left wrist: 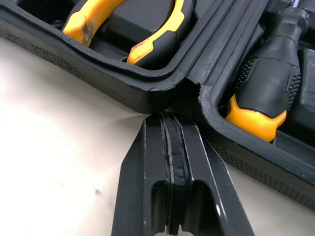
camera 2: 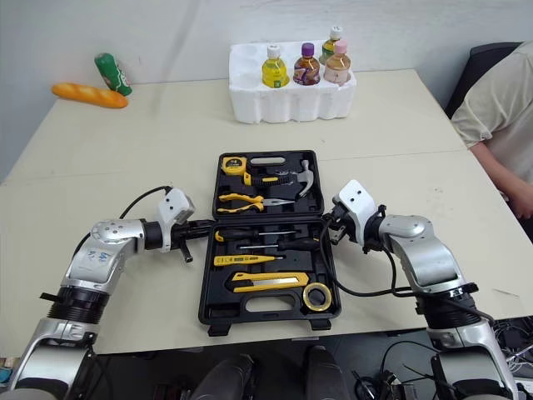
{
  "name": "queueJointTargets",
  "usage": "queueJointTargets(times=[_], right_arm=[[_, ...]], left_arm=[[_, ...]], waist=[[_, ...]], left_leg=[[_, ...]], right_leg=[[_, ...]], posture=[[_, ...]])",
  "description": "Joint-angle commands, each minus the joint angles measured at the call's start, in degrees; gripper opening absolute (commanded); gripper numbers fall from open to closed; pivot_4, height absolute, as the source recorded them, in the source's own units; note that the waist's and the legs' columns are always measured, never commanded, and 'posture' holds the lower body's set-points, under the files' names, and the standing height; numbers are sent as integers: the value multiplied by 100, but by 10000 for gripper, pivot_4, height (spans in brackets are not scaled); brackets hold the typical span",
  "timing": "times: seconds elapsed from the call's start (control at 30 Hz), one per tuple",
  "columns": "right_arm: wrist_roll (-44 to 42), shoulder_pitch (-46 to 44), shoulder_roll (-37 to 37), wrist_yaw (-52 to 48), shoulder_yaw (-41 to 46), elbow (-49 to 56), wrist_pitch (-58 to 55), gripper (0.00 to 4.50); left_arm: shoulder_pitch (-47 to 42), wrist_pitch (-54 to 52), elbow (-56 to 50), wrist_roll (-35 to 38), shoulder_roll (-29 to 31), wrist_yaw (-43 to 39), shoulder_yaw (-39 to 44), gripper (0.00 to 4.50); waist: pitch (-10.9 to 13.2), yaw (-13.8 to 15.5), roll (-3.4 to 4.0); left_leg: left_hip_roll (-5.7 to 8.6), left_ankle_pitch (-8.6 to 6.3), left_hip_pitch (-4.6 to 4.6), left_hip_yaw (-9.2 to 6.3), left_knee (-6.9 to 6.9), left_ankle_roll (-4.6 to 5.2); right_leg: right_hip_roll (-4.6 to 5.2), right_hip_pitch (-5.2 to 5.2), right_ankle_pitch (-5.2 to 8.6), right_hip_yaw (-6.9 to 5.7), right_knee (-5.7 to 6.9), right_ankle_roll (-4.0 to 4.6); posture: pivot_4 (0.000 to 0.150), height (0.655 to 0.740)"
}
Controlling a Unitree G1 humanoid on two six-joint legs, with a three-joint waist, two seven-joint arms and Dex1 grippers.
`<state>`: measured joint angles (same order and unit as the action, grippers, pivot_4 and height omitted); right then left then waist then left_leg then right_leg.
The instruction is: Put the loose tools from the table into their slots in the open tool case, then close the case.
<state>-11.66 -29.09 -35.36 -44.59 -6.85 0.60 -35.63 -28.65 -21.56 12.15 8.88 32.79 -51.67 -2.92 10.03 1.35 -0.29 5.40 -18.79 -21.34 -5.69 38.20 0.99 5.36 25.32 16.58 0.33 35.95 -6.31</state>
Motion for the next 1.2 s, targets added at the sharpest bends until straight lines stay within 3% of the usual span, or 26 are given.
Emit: queueJointTargets(times=[0.03, 0.37, 0.5, 0.7, 0.73, 0.83, 0.97, 1.2], right_arm=[[19, -41, 18, -45, -11, 347, 176, 0], [-141, 478, -192, 154, 573, 846, -215, 0], [-569, 615, -261, 99, 983, 1101, -682, 13659], [-1562, 76, -70, 234, 1604, 1286, -1833, 44156], [-1690, -78, -1, 293, 1637, 1264, -2019, 45000], [-1818, -558, 236, 512, 1534, 1077, -2392, 45000], [-1279, -1114, 433, 963, 995, 419, -2235, 45000], [-904, -1717, 818, 1419, 783, -597, -2142, 45000]], left_arm=[[-153, 120, -200, 77, -88, -43, -44, 282], [343, -1073, -924, 492, 300, 295, 723, 282], [421, -1894, -1283, 983, 513, 401, 1243, 12919], [-273, -3292, -1232, 1466, 489, 931, 1580, 41010], [-463, -3557, -1141, 1469, 413, 1131, 1569, 44668], [-880, -3982, -903, 1447, 206, 1494, 1445, 44668], [-1244, -4247, -562, 1288, -59, 1899, 1209, 44668], [-1516, -4405, -146, 1242, -234, 2072, 931, 44668]], waist=[[0, 3, 0], [0, -20, 0], [0, -26, 0], [0, -12, -1], [0, -12, -1], [-1, -15, -2], [-1, -60, -2], [-2, -165, -2]], left_leg=[[0, 0, 0, 0, 0, 0], [-2, 0, -2, 0, -3, -1], [-4, 1, -4, 1, -2, -1], [-3, 3, -2, 0, 0, -4], [-3, 3, -1, 0, 0, -4], [-3, 4, -2, 0, 0, -5], [-1, 4, -2, 0, -3, -5], [0, 6, -7, 1, -2, -9]], right_leg=[[0, 0, 0, 0, 0, 0], [-1, 4, 0, 5, 3, 0], [-2, 8, 0, 6, 3, 0], [-1, 5, -1, 5, 7, 2], [-1, 5, -1, 5, 8, 2], [-2, 6, -1, 4, 10, 2], [-2, 6, -1, 4, 24, 2], [0, 17, -1, 1, 39, 2]], posture=[[1500, 7374], [1500, 7374], [1500, 7374], [1500, 7374], [1500, 7374], [1500, 7374], [1500, 7374], [1500, 7374]])
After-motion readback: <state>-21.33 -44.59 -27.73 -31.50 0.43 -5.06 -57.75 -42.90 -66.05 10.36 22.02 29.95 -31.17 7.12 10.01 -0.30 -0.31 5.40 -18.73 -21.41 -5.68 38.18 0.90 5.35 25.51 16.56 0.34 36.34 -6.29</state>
